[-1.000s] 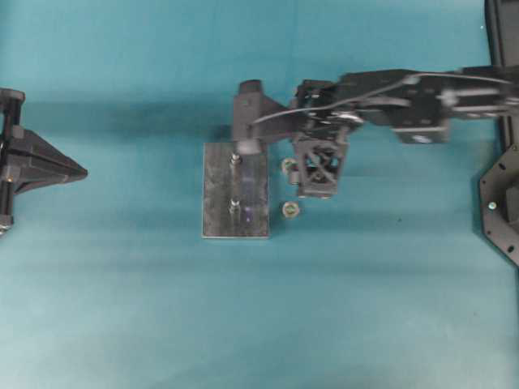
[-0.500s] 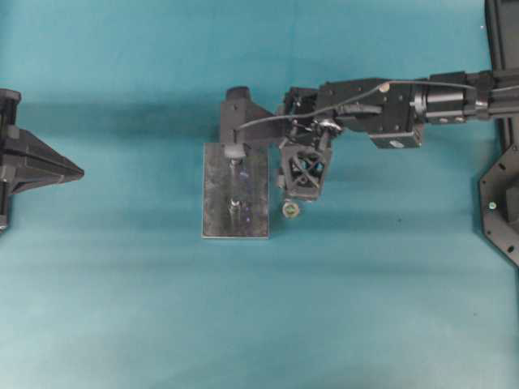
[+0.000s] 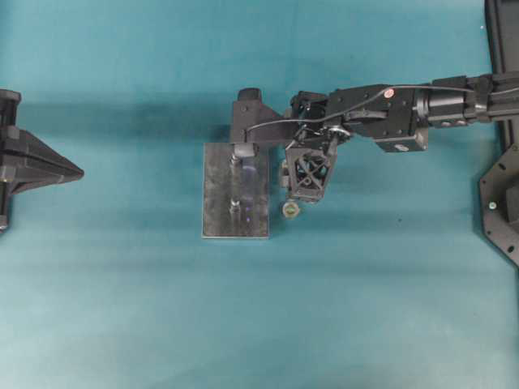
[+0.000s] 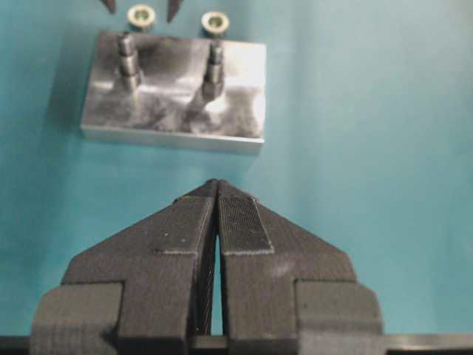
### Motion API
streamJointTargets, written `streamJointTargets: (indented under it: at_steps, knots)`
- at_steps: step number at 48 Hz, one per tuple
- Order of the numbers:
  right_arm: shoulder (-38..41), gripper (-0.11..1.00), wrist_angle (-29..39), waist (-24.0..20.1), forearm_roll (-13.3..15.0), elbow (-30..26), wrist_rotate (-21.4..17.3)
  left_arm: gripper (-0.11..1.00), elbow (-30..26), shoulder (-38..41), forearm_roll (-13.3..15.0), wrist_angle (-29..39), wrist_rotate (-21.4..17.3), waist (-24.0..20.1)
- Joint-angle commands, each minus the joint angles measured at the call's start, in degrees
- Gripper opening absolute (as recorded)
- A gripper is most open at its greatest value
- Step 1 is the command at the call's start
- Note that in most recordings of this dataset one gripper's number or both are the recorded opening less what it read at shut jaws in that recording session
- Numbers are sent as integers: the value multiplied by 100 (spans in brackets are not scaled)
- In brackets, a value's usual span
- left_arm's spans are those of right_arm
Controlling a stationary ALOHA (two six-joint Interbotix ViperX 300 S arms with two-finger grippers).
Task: Insert the washer onto the shaft.
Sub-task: 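Lower the right gripper and close it on the upper washer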
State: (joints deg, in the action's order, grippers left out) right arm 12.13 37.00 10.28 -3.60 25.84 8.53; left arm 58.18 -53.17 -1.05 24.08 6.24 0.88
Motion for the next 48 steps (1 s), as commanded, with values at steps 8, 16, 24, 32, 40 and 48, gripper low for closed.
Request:
streamJointTargets:
  at_steps: [8, 16, 24, 32, 40, 48]
  knots:
    - [-88, 78, -193, 26, 0, 62, -114, 0, -70, 26, -18, -18, 0, 18]
    - [-88, 78, -211, 26, -9, 70, -114, 0, -70, 26, -18, -26, 9, 18]
    - [-79, 76, -202, 26, 0, 79, -123, 0, -62, 35, -18, -26, 9, 18]
    - [-70, 69, -211, -9, -9, 79, -158, 0, -62, 35, -18, -26, 9, 18]
    - [-26, 53, -202, -70, -9, 79, -255, 0, -62, 35, -26, -26, 9, 9]
    - [-18, 39, -202, -132, -9, 79, -325, 0, -53, 26, -18, -26, 9, 9]
